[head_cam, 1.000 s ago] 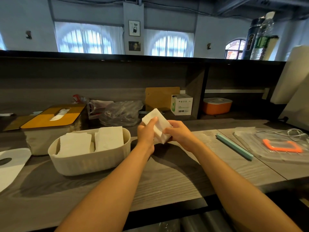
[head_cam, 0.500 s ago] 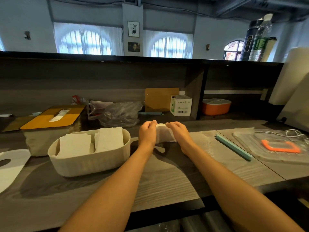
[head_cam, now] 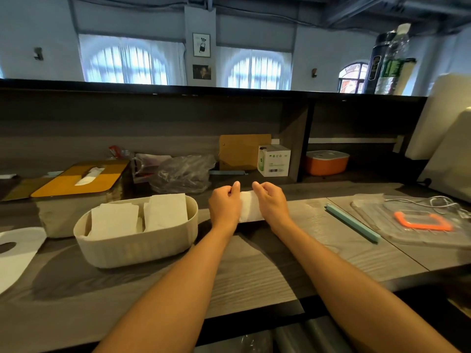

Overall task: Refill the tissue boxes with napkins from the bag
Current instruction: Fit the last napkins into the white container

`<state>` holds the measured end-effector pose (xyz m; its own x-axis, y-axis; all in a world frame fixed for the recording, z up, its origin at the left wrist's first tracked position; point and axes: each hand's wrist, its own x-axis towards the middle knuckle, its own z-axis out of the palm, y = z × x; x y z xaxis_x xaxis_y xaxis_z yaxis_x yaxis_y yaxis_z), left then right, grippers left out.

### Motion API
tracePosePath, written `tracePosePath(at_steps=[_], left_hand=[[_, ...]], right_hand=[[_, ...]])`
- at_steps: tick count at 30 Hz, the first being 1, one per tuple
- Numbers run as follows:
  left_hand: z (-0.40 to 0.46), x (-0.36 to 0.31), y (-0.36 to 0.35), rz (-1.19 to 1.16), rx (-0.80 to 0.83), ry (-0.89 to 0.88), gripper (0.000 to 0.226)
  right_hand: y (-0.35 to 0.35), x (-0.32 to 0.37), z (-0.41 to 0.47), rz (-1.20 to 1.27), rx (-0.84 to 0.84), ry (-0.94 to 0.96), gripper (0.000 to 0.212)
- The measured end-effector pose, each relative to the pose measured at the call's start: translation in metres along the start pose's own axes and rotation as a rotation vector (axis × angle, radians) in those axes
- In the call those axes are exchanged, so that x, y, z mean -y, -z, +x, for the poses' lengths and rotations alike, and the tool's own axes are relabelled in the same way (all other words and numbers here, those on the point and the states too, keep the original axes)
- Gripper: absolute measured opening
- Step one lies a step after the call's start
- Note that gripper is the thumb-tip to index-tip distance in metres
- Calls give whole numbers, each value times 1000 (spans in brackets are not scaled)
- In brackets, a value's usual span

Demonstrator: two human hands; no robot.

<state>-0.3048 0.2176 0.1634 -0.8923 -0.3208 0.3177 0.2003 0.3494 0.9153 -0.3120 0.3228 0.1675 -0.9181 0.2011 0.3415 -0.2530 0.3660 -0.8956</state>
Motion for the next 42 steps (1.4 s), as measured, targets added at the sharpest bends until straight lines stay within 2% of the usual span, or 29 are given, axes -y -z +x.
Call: tracePosePath(at_steps=[3, 8, 12, 16, 18, 22, 25, 30, 32, 34, 37, 39, 42], left_hand=[[-7, -6, 8, -132, -17, 22, 45], [-21, -30, 24, -136, 175, -62, 45], [-26, -45, 43, -190, 313, -79, 24], [-37, -55, 70, -221, 413, -63, 11], [-42, -57, 87, -218, 408, -34, 12], [-46, -58, 123, -257, 249, 9, 9], [-47, -58, 153, -258, 177, 36, 18], [-56, -59, 199, -247, 402, 87, 24], [-56, -60, 214, -229, 432, 114, 29], [-56, -60, 226, -277, 391, 137, 34], [-51, -60, 240, -323, 300, 139, 37], [-49, -58, 247, -268, 287, 137, 36], [-42, -53, 255, -188, 226, 165, 19]], right_hand=[[4, 10, -8, 32, -16, 60, 29], [16, 21, -17, 122, -110, 43, 43], [25, 34, -30, 181, -207, -15, 45], [31, 57, -50, 196, -163, -15, 49], [30, 71, -60, 231, -105, -50, 45], [22, 99, -79, 347, 190, -200, 4], [8, 117, -91, 461, 344, -248, 17], [-13, 144, -102, 538, 304, -237, 18], [-25, 155, -106, 508, 302, -284, 15], [-40, 166, -111, 470, 311, -363, 11], [-59, 178, -116, 459, 392, -480, 22], [-68, 181, -115, 390, 392, -461, 25], [-75, 184, -105, 308, 279, -379, 25]])
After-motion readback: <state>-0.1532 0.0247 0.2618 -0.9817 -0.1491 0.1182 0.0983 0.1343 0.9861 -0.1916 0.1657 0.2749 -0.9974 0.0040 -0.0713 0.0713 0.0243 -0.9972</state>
